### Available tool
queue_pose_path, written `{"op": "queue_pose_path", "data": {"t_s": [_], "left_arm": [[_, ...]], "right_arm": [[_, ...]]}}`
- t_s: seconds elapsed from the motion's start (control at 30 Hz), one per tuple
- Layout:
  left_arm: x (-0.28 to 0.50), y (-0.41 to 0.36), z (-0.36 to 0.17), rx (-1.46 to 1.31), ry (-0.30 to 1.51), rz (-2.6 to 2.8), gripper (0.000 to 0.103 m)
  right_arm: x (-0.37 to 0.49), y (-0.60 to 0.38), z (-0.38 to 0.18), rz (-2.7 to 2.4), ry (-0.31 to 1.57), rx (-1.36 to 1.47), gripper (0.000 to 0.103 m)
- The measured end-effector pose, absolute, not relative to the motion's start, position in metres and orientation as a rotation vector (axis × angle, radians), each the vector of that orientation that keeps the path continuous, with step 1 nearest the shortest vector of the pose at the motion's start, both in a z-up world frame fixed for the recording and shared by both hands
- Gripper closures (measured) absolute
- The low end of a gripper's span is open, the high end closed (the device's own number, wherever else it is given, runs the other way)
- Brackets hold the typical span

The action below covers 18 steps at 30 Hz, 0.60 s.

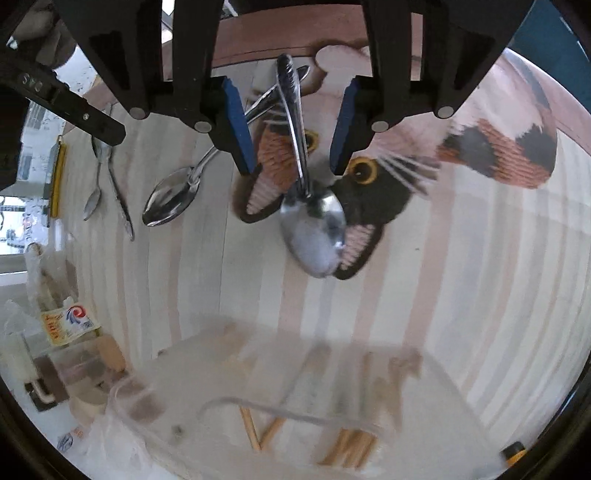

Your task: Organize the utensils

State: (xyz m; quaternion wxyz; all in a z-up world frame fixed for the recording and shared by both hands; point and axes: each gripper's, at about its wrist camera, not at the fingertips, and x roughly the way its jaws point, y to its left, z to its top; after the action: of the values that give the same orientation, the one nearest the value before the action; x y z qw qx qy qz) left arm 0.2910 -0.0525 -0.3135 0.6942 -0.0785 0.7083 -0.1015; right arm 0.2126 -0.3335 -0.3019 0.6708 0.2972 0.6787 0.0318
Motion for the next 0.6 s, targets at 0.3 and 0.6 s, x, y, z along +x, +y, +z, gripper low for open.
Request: {"op": "queue_pose_path", "data": {"t_s": [0.3,0.6], "left_arm": [[0.298,-0.079,-0.307,0.067,1.509,-0.176,0.099],[0.299,-0.016,-0.307,0.095,1.510,-0.085,0.100]], "right_arm": [[0.209,-0.312,-0.301,0.025,1.443,0.677,0.061],[0.235,-0.260,-0.316,0.012,1.405,0.632,0.060]]}}
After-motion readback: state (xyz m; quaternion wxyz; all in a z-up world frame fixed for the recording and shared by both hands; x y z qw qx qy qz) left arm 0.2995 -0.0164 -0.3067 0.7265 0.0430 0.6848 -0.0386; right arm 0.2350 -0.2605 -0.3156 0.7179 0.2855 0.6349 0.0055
